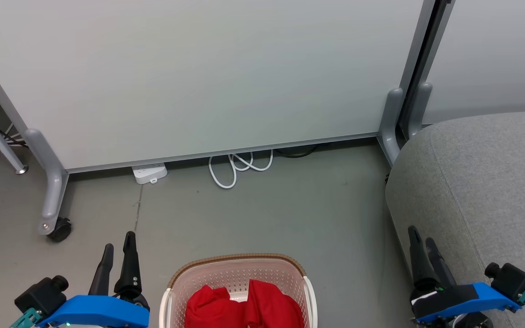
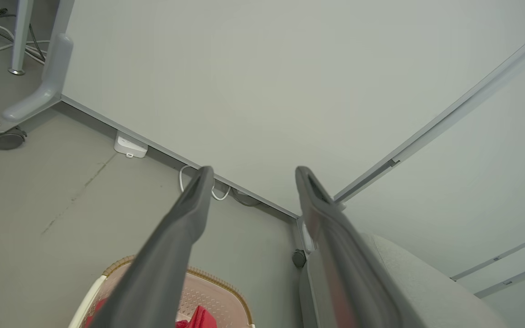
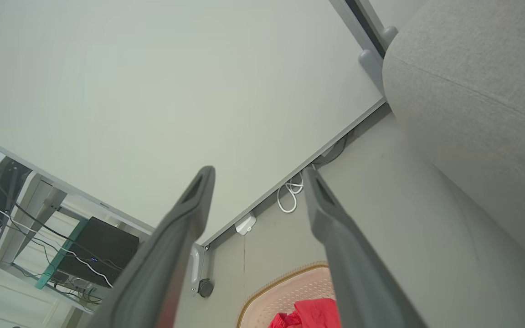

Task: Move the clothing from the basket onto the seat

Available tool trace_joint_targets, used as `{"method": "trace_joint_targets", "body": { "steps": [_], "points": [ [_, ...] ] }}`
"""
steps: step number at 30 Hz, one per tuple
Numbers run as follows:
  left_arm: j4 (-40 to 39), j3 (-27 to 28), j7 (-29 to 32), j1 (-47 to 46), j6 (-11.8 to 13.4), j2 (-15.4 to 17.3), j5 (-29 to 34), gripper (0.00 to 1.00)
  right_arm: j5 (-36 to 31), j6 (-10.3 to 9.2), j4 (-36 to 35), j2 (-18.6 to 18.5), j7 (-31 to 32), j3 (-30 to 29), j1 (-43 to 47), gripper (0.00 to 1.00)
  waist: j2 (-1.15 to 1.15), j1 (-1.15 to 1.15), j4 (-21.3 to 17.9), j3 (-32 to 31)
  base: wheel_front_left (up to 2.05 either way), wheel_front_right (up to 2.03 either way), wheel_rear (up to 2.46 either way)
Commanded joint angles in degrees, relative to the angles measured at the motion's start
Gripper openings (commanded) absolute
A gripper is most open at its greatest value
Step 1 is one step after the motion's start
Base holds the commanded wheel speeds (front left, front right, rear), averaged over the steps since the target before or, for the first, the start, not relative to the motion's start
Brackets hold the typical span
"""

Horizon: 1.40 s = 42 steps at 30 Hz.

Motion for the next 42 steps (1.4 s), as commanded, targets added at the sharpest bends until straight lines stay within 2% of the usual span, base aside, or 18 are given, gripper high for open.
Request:
{"method": "trace_joint_targets", "body": {
  "steps": [1, 23, 42],
  "points": [
    [-0.52, -0.28, -0.63, -1.53, 0.22, 0.54, 2.03, 1.0, -1.89, 0.0, -0.37, -0.16, -0.62, 0.34, -0.7, 1.0, 0.0, -0.01, 0.04, -0.02, 0.0, 0.0, 0.0],
    [0.12, -2.34, -4.19, -1.86, 1.35, 0.67, 16.77, 1.0, -16.04, 0.0, 0.7, -0.17, -4.22, 1.98, -0.79, 1.0, 0.0, -0.01, -0.01, -0.15, 0.0, 0.0, 0.0],
    [1.92, -3.71, -6.81, -2.18, 1.38, 0.75, 25.82, 1.0, -26.7, 0.0, 2.3, -0.17, -6.79, 3.54, -0.87, 1.0, 0.0, -0.01, 0.12, 0.0, 0.0, 0.0, 0.0]
  ]
}}
